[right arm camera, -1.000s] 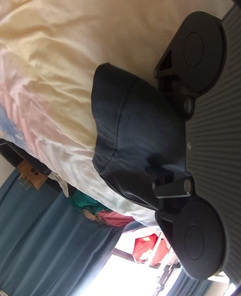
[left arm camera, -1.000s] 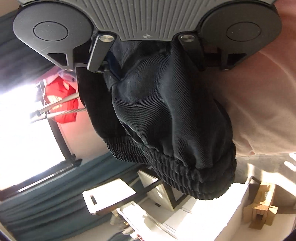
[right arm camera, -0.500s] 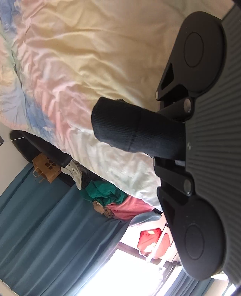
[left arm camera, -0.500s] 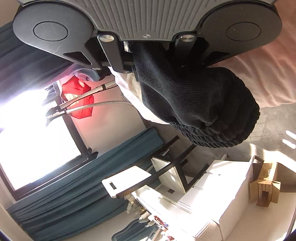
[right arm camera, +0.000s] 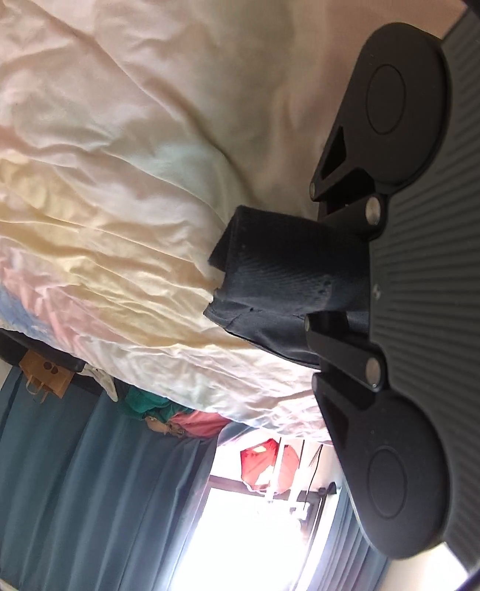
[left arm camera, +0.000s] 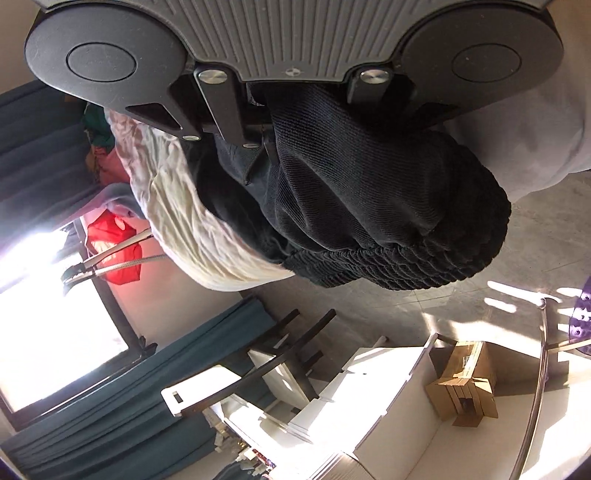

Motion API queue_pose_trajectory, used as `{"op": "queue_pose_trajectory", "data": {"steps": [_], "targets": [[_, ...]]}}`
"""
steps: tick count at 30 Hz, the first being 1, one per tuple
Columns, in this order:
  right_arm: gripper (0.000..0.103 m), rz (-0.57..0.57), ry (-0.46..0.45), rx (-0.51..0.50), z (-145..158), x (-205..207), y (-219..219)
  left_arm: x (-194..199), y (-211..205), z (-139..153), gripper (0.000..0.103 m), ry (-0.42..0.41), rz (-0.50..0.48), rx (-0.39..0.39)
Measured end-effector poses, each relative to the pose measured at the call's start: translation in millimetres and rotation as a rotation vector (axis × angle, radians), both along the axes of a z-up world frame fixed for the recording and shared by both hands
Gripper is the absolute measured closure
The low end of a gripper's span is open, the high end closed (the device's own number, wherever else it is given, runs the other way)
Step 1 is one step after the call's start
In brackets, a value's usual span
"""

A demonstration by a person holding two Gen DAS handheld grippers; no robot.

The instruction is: Fold clothes

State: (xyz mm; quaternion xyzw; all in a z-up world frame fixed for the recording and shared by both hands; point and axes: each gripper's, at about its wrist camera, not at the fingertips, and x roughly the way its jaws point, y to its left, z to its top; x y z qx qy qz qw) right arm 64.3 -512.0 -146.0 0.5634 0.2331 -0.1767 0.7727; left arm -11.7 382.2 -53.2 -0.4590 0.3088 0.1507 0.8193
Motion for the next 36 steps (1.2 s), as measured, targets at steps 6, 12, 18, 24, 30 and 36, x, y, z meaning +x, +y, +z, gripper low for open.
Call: {"op": "queue_pose_trajectory", "data": {"steps": [6, 12, 18, 24, 30, 36], "targets": [[0.091, 0.051, 0.041, -0.026, -18.5, 7.7, -5.8, -14.7, -6.4, -20.1, 0.085, -0.041, 0.015, -0.036], [0.091, 0.035, 0.025, 0.057, -34.3, 4.7, -13.9, -20.1, -17.4, 0.1, 0.055, 0.019, -0.038, 0.054], [0.091, 0.019, -0.013, 0.057, -27.0, 3.0, -12.8, -40.9, -39.4, 35.6, 0.046, 0.051, -0.152, 0.261], [0.091, 0.021, -0.094, 0.004, -7.3, 4.9, -10.6, -36.5, -85.2, 68.5, 0.042, 0.019, -0.224, 0.435], [0.091, 0.013, -0.069, 0.023, -10.9, 3.0, -12.7, -9.9, -160.1, 87.0, 0.036, -0.071, -0.348, 0.593], [0.091, 0.022, -0.034, 0.002, -13.6, 2.2, -11.8, 35.9, -260.4, 62.4, 0.027, -0.107, -0.551, 0.621]]}}
